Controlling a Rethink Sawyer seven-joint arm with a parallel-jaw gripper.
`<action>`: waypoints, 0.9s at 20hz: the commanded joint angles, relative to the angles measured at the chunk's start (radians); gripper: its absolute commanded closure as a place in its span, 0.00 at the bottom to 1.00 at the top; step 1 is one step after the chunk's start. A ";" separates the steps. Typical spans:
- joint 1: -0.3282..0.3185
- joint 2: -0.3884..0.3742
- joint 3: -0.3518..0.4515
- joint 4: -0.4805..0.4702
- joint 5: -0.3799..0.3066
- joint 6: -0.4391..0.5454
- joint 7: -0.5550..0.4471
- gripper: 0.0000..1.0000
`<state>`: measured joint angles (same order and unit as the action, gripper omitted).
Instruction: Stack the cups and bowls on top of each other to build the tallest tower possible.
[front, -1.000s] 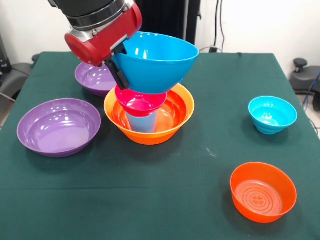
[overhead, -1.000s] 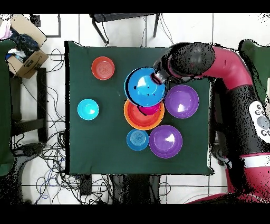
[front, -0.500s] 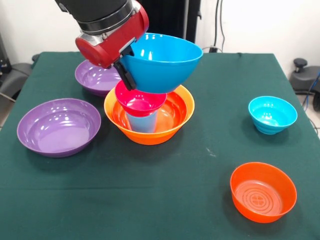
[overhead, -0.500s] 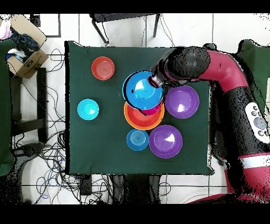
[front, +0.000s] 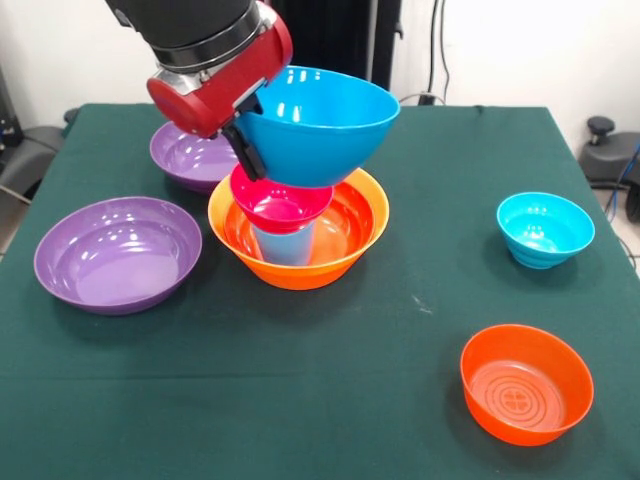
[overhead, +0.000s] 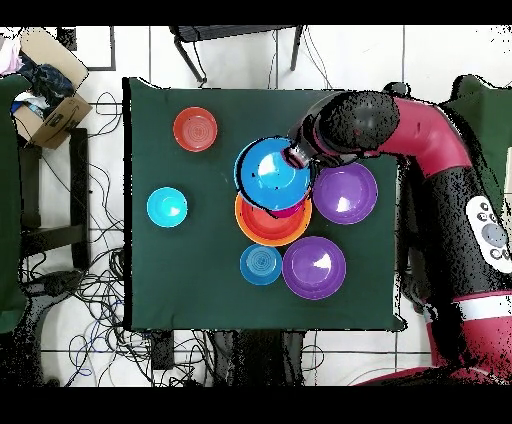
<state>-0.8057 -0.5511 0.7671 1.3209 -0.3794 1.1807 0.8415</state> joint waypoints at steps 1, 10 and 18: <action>0.009 -0.004 -0.077 0.027 -0.048 -0.018 0.033 1.00; 0.009 0.001 -0.089 0.039 -0.057 -0.047 0.027 1.00; 0.015 -0.001 -0.097 0.054 -0.056 -0.073 0.040 1.00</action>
<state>-0.8057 -0.5511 0.7344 1.3212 -0.3808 1.1640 0.8415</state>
